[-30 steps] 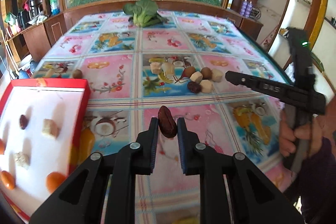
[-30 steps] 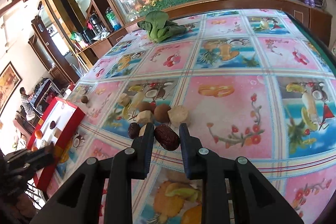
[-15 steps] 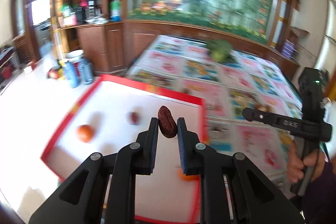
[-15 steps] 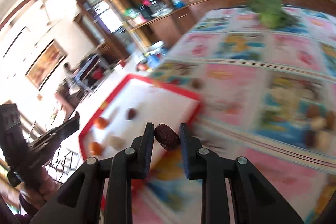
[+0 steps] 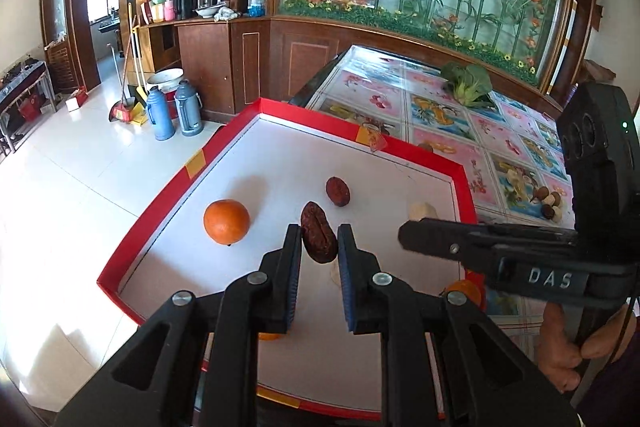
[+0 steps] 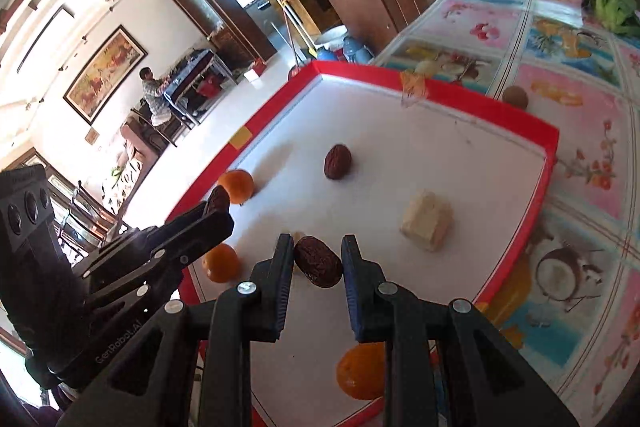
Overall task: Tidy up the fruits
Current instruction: 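Carry both held dates over the red-rimmed tray and open both tools, then return both tools to the pile and grasp a beige bun with the right tool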
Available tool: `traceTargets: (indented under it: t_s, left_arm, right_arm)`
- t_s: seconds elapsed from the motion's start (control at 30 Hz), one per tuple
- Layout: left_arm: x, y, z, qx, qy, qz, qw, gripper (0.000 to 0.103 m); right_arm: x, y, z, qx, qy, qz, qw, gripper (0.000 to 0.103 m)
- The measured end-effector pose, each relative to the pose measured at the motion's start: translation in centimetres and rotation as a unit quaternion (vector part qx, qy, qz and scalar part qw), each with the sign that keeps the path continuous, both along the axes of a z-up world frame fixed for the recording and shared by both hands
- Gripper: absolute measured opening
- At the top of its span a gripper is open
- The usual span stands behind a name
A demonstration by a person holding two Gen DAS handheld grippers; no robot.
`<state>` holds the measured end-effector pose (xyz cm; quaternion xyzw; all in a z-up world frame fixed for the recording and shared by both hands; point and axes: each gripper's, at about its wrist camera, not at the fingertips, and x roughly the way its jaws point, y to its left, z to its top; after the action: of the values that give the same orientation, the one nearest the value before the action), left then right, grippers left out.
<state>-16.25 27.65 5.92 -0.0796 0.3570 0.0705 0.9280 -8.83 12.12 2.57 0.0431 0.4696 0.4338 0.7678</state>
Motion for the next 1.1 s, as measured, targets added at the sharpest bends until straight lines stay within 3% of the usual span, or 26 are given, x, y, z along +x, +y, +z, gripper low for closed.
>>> traceTargets:
  t_s: [0.37,0.47,0.53,0.6,0.87,1.1]
  left_arm:
    - [0.2,-0.8,-2.3,0.024,0.044,-0.004,0.9987,0.021]
    - [0.1,-0.7,-2.3,0.023,0.048,0.008,0.9985,0.034]
    - [-0.1,-0.7,-1.9,0.034,0.044,0.018,0.9983,0.05]
    - [-0.3,-0.7,-1.4,0.043,0.038,0.032,0.9979,0.075]
    - [-0.4,-3.3,-0.5,0.046,0.033,0.0,0.9984,0.077]
    - [-0.1,-7.9,-0.1,0.056,0.037,-0.054,0.9963,0.081]
  right_arm:
    - [-2.1,0.6,0.3,-0.039,-0.045,0.016,0.998,0.024]
    - [-2.1,-0.6,0.9,-0.03,-0.054,0.008,0.998,0.031]
    - [-1.8,-1.9,1.3,-0.014,-0.058,-0.004,0.998,0.043]
    - [-1.5,-3.5,2.0,0.005,-0.067,-0.02,0.998,0.045]
    - [-0.1,-11.9,2.9,0.017,-0.099,-0.102,0.99,0.049]
    - [1.8,-22.7,1.7,-0.013,-0.097,-0.213,0.972,0.05]
